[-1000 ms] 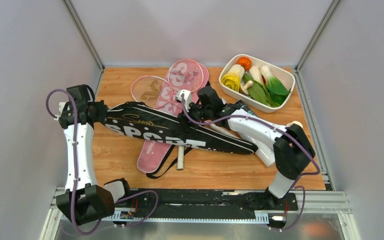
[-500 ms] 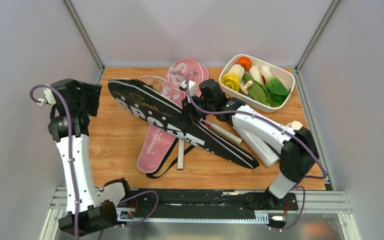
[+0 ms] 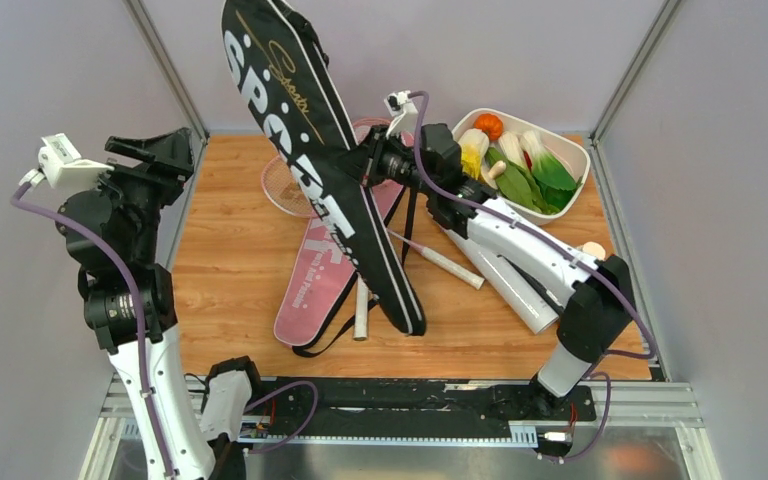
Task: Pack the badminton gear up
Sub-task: Pick up the racket bag from the center of the board, then place the racket bag at the center of the board.
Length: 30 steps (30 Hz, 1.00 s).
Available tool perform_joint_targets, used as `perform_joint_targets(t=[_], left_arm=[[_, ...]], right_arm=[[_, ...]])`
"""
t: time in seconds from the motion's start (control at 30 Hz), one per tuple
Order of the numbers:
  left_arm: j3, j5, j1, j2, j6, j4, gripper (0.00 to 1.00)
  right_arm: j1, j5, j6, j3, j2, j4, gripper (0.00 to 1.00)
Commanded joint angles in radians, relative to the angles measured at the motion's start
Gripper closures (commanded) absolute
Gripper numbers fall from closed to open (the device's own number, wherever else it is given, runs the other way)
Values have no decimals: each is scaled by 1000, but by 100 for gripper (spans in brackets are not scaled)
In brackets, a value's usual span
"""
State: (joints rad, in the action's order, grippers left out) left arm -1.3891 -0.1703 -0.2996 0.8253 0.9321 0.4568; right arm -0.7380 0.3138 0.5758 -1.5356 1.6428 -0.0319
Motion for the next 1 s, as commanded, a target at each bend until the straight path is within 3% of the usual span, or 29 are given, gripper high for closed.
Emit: perform_joint_targets(t=[0.0, 0.3, 0.53, 0.67, 0.8, 0.97], left_arm=[[-48, 70, -1, 9, -218, 10, 26], [15, 155, -1, -9, -330, 36, 26], [132, 212, -1, -26, -328, 16, 26], [120, 256, -1, -29, -324, 25, 26], [84, 290, -1, -22, -331, 57, 26], [-11, 303, -1, -9, -317, 84, 26]], right_arm=[[-39, -84, 276, -6, 115, -470, 100], [-132, -199, 446, -146, 446, -769, 100], [-187, -289, 541, -256, 669, -887, 100], [-210, -385, 611, -374, 807, -936, 100], [-211, -447, 719, -590, 980, -974, 100], [-216, -491, 768, -940, 1176, -864, 100]])
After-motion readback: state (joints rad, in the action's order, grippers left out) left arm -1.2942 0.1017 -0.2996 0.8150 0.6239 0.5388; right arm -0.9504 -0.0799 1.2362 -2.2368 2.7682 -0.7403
